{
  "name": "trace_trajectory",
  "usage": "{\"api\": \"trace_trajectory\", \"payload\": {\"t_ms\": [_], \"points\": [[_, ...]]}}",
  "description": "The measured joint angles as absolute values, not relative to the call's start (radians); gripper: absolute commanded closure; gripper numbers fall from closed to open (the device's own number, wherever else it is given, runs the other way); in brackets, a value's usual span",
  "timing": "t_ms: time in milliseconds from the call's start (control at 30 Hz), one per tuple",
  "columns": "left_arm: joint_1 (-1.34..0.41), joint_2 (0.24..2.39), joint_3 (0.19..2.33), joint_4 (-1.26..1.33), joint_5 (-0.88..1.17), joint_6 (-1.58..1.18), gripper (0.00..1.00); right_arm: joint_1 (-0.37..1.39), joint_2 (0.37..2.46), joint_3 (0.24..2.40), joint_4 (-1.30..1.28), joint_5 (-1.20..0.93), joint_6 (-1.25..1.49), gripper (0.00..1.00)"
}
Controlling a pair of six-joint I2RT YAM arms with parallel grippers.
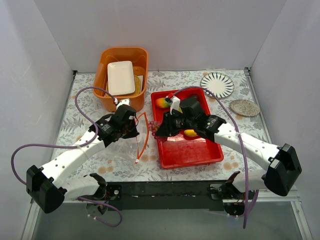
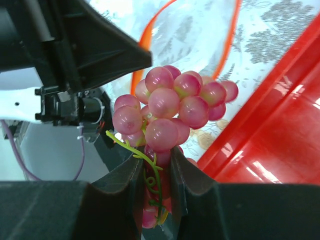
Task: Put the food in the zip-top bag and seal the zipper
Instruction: Place the fake fruit in the zipper food storage bag.
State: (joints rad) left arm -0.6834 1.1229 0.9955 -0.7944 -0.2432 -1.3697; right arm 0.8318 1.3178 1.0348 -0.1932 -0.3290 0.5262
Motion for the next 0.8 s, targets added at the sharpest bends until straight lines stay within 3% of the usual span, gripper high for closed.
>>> {"api": "trace_trajectory", "payload": {"t_ms": [800], "points": [[-0.683, 1.082, 0.996, -0.785, -0.191, -1.399, 0.99, 0.887, 1.56, 0.992, 0.08, -0.431, 0.671, 0.77]]}}
